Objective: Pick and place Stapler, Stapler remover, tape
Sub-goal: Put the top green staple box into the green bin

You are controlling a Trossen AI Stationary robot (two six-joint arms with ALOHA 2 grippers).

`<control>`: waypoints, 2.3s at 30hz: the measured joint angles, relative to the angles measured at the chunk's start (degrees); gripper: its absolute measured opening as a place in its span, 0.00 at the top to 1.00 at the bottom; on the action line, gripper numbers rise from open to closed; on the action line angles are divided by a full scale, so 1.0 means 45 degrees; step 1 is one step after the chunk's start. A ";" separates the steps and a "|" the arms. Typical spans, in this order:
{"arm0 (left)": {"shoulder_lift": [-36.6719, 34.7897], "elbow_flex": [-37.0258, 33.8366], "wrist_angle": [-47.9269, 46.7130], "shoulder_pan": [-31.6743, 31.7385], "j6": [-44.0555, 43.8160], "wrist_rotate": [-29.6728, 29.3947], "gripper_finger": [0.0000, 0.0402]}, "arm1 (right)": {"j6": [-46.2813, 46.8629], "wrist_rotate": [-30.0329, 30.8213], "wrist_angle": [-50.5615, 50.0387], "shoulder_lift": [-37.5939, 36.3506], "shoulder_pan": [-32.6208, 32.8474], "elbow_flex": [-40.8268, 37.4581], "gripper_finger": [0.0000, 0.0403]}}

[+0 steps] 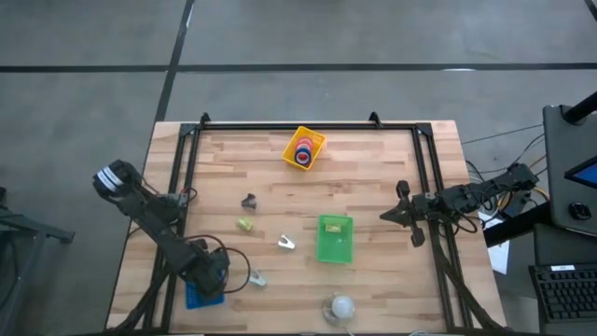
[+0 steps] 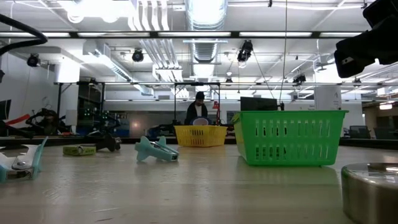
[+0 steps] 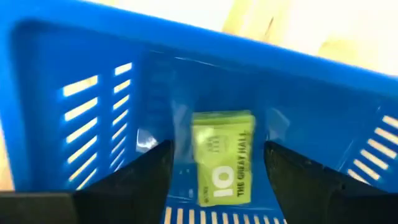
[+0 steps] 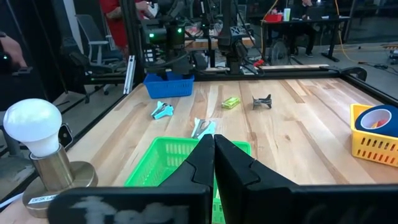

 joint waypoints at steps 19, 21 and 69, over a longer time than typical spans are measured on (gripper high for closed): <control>-0.0257 -0.0303 0.0871 0.0034 0.0356 0.0125 0.77 | 0.0000 -0.0001 0.0028 0.0000 -0.0001 0.0000 0.98; -0.0401 -0.0236 0.0736 0.0044 0.0398 0.0186 0.77 | 0.0000 0.0000 0.0028 0.0000 -0.0002 0.0000 0.98; 0.4557 0.7476 0.7682 0.9103 1.5156 -0.1544 0.69 | 0.0000 0.0000 0.0037 0.0005 -0.0004 0.0000 0.98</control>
